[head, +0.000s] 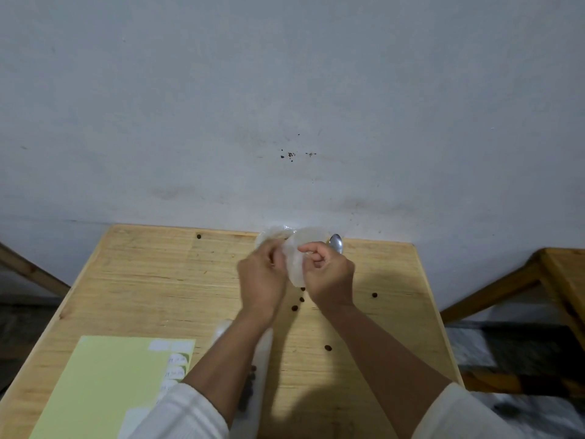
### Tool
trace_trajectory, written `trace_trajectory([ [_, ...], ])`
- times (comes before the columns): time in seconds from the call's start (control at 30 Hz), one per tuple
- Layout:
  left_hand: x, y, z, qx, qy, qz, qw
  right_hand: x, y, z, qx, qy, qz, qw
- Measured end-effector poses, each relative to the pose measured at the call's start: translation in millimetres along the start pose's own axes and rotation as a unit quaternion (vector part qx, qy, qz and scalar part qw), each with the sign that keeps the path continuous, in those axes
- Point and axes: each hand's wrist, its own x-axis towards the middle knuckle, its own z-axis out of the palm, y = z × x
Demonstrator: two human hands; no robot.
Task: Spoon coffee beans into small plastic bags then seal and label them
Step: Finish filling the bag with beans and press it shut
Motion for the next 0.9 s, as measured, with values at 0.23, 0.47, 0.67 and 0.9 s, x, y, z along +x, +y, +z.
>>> trace_trajectory([
  [0.23, 6.7, -3.6, -11.3, -0.060, -0.137, 0.038, 0.988, 8.8, -12.9, -18.3, 0.078, -0.076, 0.047, 0.993],
  [0.47, 12.0, -28.0, -24.0, 0.005, -0.306, 0.119, 0.945, 13.7, -17.1, -26.9, 0.079, -0.127, 0.051, 0.987],
  [0.67, 11.7, -34.4, -21.0, 0.031, -0.281, 0.131, 0.950, 11.2, -25.6, -21.4, 0.074, -0.188, 0.029, 0.979],
  [0.9, 3.4, -44.1, -13.7, -0.011, -0.210, 0.131, 0.969, 6.2, -10.0, 2.2, -0.091, -0.046, -0.169, 0.980],
])
